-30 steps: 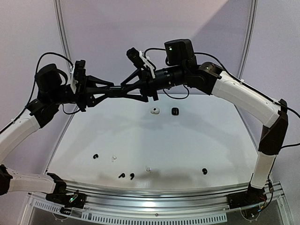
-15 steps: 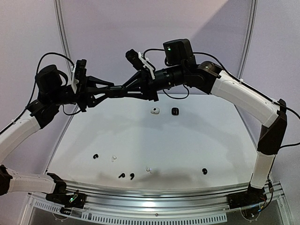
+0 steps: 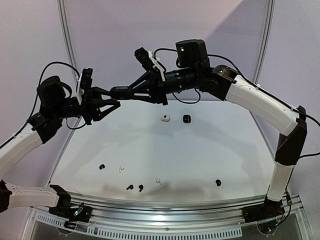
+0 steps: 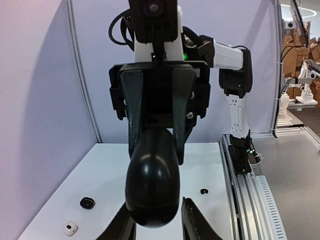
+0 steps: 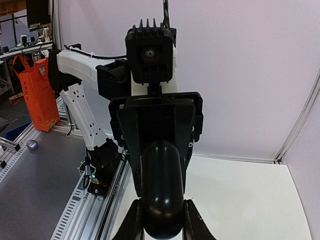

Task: Insert the wireless bluetooth earbuds into the charging case

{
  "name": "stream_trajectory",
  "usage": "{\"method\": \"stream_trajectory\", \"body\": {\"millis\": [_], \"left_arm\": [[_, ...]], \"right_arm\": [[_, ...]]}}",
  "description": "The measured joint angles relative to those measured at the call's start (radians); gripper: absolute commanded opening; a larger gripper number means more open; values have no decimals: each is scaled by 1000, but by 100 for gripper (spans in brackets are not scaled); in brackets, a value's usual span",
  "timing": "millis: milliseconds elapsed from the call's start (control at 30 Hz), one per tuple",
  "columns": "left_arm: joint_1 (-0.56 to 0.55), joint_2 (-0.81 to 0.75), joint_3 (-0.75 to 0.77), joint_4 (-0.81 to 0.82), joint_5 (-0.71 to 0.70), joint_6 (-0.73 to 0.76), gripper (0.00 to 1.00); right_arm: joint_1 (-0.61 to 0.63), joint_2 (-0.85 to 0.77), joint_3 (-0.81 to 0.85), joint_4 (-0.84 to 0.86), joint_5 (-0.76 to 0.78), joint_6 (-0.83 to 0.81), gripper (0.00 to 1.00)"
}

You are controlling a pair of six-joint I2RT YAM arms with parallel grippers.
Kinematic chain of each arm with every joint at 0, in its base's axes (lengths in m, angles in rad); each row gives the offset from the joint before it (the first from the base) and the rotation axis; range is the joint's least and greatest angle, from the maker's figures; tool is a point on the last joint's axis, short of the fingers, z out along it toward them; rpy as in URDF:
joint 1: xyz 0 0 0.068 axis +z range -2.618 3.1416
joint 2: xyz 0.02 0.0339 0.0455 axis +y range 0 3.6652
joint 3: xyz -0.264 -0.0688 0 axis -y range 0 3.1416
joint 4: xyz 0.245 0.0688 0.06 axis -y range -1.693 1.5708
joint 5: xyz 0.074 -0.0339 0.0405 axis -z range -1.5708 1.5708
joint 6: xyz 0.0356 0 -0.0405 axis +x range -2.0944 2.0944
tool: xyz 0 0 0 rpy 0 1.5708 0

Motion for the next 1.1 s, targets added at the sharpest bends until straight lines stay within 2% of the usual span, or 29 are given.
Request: {"method": "stream_trajectory", "body": {"millis": [100, 267, 400, 533, 600, 667, 733, 867, 900, 967, 1100], "left_arm": [[0, 1, 0, 21, 1, -14, 34], [0, 8, 0, 70, 6, -53, 30], [-1, 8, 0, 93, 7, -80, 15], [-2, 8, 0, 104, 10, -93, 13], [-2, 9, 0, 105, 10, -95, 9], [-2, 11, 0, 109, 10, -98, 0], [-2, 13, 0, 112, 10, -101, 0], [-2, 14, 0, 114, 12, -105, 0], [-2, 14, 0, 114, 13, -103, 0], [-2, 17, 0, 112, 23, -88, 0], [-5, 17, 0, 78, 31, -2, 0]], "right_arm": [[0, 0, 0, 8, -2, 1, 0], [0, 0, 0, 19, -2, 6, 0], [0, 0, 0, 28, -5, 10, 0], [0, -1, 0, 34, -10, 13, 0], [0, -1, 0, 33, -9, 13, 0], [0, -1, 0, 33, -9, 13, 0], [0, -1, 0, 33, -9, 13, 0], [0, -1, 0, 33, -8, 12, 42], [0, -1, 0, 33, -8, 16, 50], [0, -1, 0, 34, 4, 19, 56], [0, -1, 0, 35, 25, 29, 59]]}}
